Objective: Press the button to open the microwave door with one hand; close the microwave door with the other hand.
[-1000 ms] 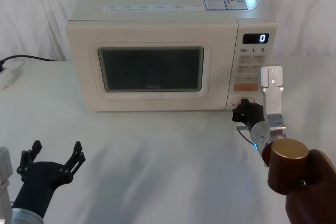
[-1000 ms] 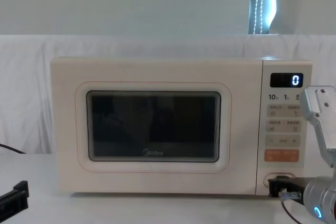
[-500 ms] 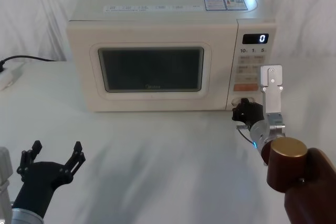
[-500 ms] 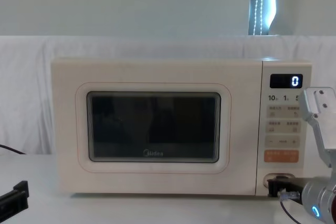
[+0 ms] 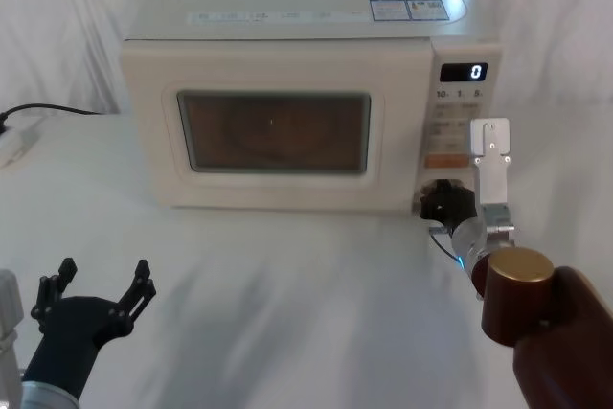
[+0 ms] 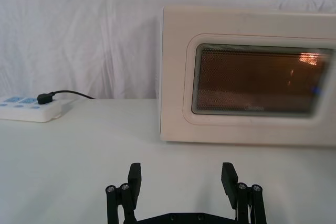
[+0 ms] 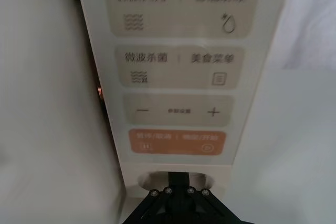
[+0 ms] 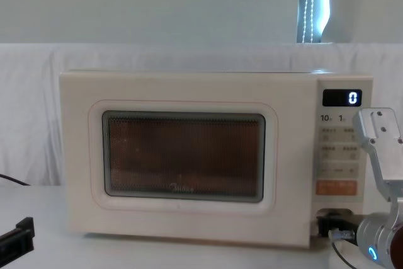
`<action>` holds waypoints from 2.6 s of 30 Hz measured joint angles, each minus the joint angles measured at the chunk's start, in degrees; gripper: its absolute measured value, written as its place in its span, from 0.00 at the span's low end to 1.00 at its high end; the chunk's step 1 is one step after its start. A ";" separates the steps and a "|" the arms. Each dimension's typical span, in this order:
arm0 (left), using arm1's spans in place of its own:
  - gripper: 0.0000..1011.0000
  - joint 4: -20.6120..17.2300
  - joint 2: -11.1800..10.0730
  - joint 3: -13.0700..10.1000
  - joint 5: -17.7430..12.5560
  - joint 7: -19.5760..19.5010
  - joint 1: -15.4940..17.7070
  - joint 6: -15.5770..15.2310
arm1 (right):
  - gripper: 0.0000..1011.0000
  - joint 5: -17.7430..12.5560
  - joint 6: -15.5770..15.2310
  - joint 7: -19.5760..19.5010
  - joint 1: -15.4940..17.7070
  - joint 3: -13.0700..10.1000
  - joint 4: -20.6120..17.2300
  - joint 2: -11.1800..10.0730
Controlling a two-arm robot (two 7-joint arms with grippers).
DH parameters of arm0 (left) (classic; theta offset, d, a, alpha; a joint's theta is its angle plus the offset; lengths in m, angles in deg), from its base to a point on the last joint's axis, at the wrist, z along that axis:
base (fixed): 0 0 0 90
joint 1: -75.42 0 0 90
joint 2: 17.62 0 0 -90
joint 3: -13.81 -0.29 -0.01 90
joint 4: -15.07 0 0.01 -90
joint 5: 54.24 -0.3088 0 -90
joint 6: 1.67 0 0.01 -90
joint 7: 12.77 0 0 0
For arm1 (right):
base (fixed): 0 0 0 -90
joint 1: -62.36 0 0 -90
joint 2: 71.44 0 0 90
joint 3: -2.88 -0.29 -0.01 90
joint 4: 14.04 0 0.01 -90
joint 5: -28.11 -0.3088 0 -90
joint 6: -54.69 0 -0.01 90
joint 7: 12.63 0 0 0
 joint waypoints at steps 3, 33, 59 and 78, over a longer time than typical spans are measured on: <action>0.99 0.00 0.00 0.00 0.00 0.00 0.00 0.00 | 0.00 -0.03 0.04 0.01 -0.22 0.00 0.23 0.00; 0.99 0.00 0.00 0.00 0.00 0.00 0.00 0.00 | 0.00 -0.71 -4.14 4.00 8.81 2.28 -13.40 -1.37; 0.99 0.00 0.00 0.00 0.00 0.00 0.00 0.00 | 0.25 -5.37 -0.71 8.35 29.45 3.08 -40.73 -7.17; 0.99 0.00 0.00 0.00 0.00 0.00 0.00 0.00 | 0.83 -8.42 4.28 6.93 32.12 0.54 -39.63 -8.91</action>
